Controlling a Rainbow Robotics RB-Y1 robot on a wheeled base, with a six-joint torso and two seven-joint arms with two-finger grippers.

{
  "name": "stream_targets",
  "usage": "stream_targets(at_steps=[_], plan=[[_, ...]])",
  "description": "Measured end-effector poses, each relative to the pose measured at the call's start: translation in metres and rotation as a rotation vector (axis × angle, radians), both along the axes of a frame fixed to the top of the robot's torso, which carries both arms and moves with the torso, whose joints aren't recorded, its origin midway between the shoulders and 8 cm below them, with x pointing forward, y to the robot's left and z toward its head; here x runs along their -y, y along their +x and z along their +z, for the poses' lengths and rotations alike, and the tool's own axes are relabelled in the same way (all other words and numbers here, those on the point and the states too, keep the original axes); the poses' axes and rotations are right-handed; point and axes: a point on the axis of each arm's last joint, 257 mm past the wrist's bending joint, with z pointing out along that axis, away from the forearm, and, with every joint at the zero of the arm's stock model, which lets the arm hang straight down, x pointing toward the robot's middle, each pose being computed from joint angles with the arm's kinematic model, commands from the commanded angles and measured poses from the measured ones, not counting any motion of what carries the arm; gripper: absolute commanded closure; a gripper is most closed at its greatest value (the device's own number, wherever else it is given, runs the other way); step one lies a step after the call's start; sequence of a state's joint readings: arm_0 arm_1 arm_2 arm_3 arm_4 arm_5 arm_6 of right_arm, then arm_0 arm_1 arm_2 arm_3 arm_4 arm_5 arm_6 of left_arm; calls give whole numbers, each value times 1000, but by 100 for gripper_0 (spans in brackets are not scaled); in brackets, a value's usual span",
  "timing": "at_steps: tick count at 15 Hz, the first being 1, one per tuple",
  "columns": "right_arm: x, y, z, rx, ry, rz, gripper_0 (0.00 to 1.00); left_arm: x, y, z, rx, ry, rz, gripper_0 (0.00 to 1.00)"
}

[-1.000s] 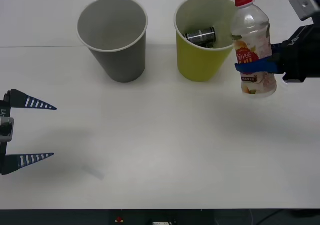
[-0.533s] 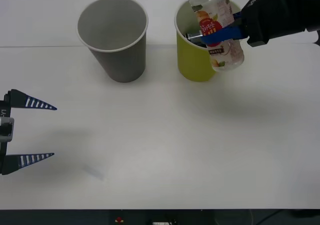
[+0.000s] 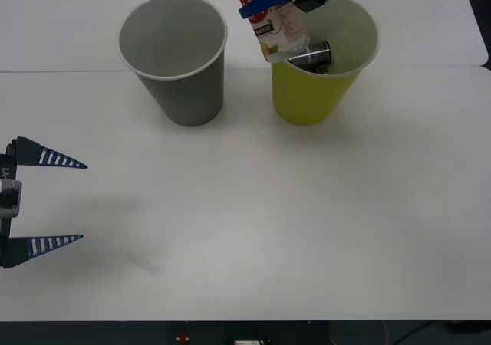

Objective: Put the can into the green bin and the plastic bottle into the gray bin

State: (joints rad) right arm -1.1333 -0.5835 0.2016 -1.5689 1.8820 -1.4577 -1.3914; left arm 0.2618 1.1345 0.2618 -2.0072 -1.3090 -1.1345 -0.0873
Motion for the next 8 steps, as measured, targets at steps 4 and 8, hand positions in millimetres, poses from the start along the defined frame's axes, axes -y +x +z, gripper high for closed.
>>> stream_targets(at_steps=[4, 8], plan=[[-49, 22, 7, -3, -27, -17, 100, 0, 0, 0, 0, 0, 0, 0], [-100, 39, 11, 35, -18, -29, 100, 0, 0, 0, 0, 0, 0, 0]])
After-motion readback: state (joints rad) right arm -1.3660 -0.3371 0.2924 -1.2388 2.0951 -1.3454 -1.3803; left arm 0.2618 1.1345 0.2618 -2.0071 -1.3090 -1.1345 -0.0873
